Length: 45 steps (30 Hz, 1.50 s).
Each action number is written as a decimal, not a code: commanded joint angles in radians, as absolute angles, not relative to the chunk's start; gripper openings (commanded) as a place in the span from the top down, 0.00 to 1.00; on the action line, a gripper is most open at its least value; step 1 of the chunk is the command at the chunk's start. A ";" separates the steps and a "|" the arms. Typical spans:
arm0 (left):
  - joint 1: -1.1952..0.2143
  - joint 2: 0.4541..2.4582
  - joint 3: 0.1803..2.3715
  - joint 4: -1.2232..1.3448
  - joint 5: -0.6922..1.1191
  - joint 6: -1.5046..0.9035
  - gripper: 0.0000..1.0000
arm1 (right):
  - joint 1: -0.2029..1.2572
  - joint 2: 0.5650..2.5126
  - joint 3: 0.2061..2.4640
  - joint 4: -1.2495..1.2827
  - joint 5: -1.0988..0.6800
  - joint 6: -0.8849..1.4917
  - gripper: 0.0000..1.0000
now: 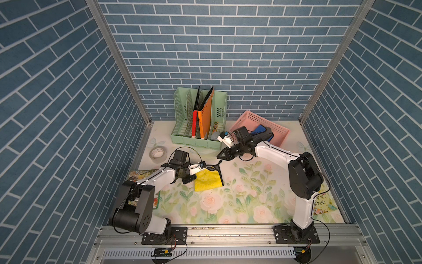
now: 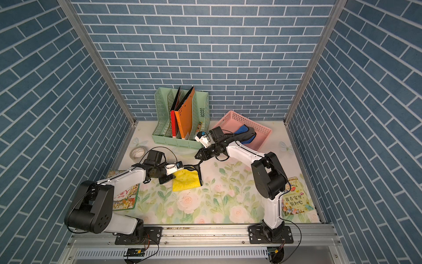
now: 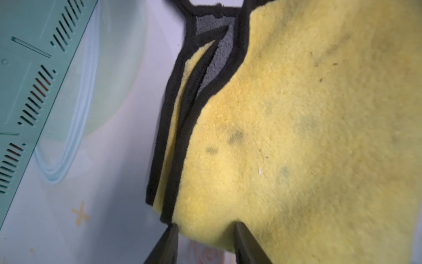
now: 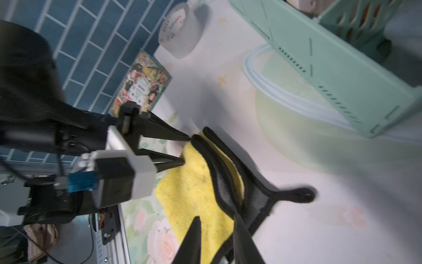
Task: Fold the square dishcloth
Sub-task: Fold the cleaning item at the center of the board, then smooth out the cleaning item at the center of the board.
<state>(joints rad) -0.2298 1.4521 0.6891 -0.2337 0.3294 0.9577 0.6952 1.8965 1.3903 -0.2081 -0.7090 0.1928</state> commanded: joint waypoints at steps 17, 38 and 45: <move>-0.258 1.445 0.669 -0.212 0.312 0.966 0.54 | 0.745 2.124 1.320 0.141 -0.712 0.348 0.76; -0.259 1.430 0.642 -0.221 0.316 0.993 0.54 | 0.706 1.944 1.302 0.162 -0.613 0.387 0.77; -0.259 1.434 0.635 -0.209 0.316 0.988 0.54 | 0.811 1.901 1.054 0.355 -0.653 0.522 0.81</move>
<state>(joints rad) -0.2523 1.4391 0.6556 -0.1959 0.3000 0.9852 0.7750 1.8519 1.1469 0.2981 -0.6353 0.4366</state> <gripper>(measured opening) 0.459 0.197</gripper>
